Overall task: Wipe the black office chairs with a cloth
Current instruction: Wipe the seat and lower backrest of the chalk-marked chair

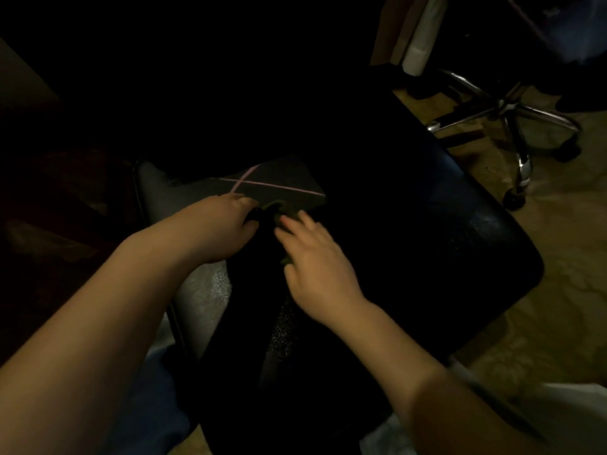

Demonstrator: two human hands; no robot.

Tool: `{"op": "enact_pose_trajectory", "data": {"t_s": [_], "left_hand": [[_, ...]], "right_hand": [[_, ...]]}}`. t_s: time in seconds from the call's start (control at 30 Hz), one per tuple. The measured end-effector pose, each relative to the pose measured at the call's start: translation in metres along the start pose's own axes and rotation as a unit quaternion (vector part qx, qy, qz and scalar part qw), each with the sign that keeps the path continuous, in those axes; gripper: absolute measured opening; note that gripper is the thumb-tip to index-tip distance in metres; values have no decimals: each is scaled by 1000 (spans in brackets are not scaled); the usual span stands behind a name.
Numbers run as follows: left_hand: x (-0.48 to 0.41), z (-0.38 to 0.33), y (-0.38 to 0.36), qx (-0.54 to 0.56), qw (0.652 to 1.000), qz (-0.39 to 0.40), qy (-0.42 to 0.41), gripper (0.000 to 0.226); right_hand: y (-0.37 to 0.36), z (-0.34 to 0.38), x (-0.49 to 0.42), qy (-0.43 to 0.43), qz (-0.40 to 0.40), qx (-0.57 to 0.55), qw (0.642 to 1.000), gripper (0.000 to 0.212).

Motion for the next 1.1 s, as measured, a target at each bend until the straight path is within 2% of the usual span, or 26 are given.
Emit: {"op": "enact_pose_trajectory", "data": {"t_s": [0.07, 0.13, 0.23, 0.37, 0.53, 0.63, 0.73, 0.83, 0.9, 1.0, 1.1], "left_hand": [[1, 4, -2, 1, 1000, 7, 5, 45], [3, 11, -3, -2, 1000, 12, 11, 47], [8, 22, -4, -2, 1000, -1, 12, 48], [15, 32, -3, -3, 1000, -4, 15, 46], [17, 48, -1, 2, 999, 5, 36, 45], [18, 57, -4, -9, 998, 15, 53, 45], [19, 60, -8, -23, 998, 22, 60, 44], [18, 60, -10, -39, 997, 20, 62, 47], [16, 59, -11, -54, 996, 25, 66, 51], [15, 57, -13, -83, 993, 31, 74, 53], [16, 52, -16, -123, 987, 52, 85, 59]], "right_hand": [[6, -7, 1, 6, 13, -18, 1000, 56], [21, -34, 3, -24, -24, -41, 999, 56], [55, -96, 17, -121, -104, -38, 986, 54], [94, -160, 45, -245, -190, -11, 951, 51], [92, -171, 44, -314, -244, 31, 917, 62], [86, -154, 23, -318, -250, 46, 913, 55], [65, -109, -4, -251, -192, 26, 948, 47], [23, -39, -23, -147, -109, 49, 982, 53], [-5, 5, -23, -46, -48, 37, 997, 60], [-34, 46, -4, 102, 26, 26, 994, 53], [-40, 51, 17, 152, 46, 19, 987, 48]]}}
Point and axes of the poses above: each hand's wrist, its own x-axis away from the middle knuckle, its own y-axis out of the back of the hand, z = x × y, the point moved 1 cm from there along -x, towards the middle knuckle, and after that the axes turned 4 degrees about -x, right-handed, at the moved point
